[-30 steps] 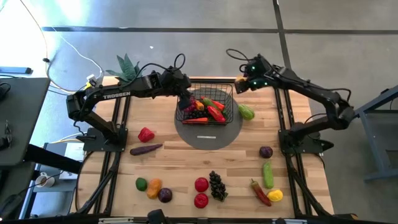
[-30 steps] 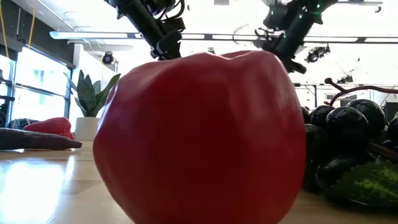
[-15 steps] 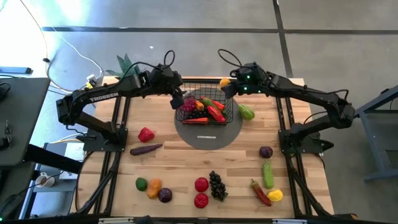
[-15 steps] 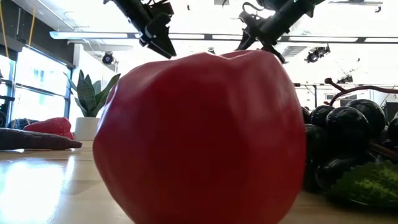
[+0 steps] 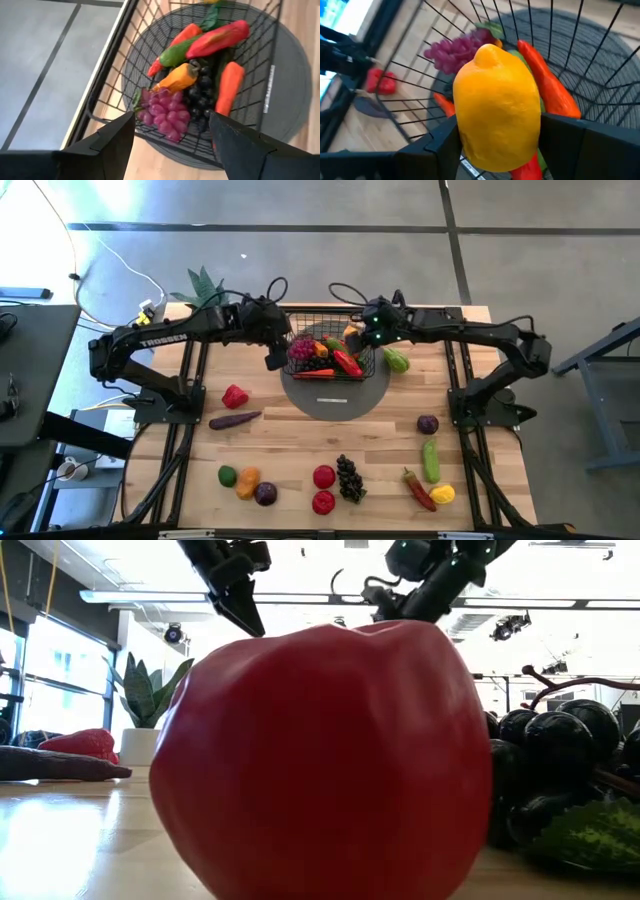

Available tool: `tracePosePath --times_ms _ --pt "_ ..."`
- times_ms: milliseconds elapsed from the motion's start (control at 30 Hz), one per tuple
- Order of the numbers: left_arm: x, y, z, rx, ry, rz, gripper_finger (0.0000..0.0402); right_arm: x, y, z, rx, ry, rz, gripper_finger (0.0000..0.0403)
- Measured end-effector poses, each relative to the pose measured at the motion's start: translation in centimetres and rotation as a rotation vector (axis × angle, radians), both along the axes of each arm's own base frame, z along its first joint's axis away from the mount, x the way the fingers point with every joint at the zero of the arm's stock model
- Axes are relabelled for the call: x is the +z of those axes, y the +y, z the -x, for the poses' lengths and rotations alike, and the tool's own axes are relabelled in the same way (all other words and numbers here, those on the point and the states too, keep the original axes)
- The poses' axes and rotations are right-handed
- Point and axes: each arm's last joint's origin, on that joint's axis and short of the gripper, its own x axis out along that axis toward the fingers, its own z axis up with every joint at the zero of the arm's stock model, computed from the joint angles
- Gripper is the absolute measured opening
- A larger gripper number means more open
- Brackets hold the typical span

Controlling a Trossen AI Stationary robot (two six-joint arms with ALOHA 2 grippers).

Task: Build produce basket
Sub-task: Put the top yellow lemon into the wire basket, then put the violet eggplant into the wire basket

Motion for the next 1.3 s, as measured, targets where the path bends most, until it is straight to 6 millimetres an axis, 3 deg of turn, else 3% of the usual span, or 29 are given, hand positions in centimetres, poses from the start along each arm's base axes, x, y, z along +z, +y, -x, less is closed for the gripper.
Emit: tracePosePath --times_ms 200,600,1067,1300 --pt "-0.1 -0.7 -0.2 -0.026 0.01 0.007 0.0246 -1.2 -0.4 -0.9 0.028 0.016 -0.003 0.0214" --pt "-0.7 -2.2 -0.1 -0.025 0.079 0.07 0.0246 -1.6 -1.5 -0.6 0.013 0.029 0.0 0.0274" --pt "-1.9 -4.9 1.1 -0.019 0.262 0.187 0.0246 2.9 -2.0 -1.5 0.092 -0.079 0.076 0.0275" --pt "-4.2 -6.8 2.2 -0.004 0.296 0.232 0.0246 4.9 -2.1 -1.7 0.136 -0.085 0.133 0.0275"
